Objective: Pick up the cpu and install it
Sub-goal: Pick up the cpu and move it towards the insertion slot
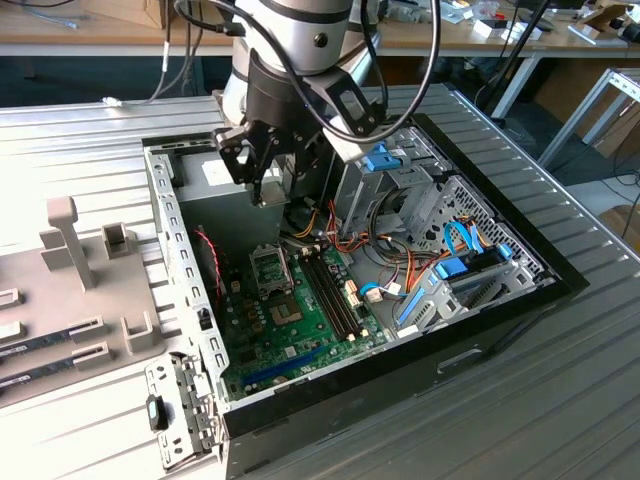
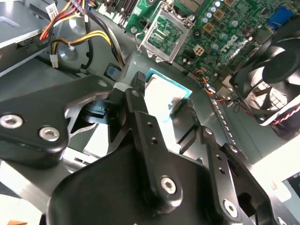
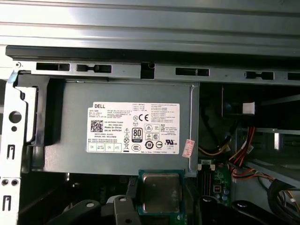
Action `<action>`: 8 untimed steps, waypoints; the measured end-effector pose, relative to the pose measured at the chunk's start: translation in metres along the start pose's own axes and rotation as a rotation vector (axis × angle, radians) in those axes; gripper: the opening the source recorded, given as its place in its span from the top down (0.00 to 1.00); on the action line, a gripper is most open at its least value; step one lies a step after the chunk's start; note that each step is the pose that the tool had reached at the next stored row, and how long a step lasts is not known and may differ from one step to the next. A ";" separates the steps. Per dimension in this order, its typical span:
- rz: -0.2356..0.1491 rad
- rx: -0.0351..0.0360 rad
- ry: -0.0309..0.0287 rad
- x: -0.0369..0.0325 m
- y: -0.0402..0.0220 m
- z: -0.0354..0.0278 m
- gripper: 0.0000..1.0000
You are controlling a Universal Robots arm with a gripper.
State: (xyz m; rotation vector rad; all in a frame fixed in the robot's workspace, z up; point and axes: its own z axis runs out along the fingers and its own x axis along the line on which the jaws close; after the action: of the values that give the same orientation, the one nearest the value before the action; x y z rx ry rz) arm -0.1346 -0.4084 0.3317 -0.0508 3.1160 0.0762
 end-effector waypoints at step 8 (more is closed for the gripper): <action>0.000 -0.0007 -0.0007 -0.0044 -0.0020 0.0010 0.53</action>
State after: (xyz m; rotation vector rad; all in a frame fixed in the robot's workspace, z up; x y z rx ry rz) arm -0.1301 -0.4102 0.3307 -0.0511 3.1153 0.0774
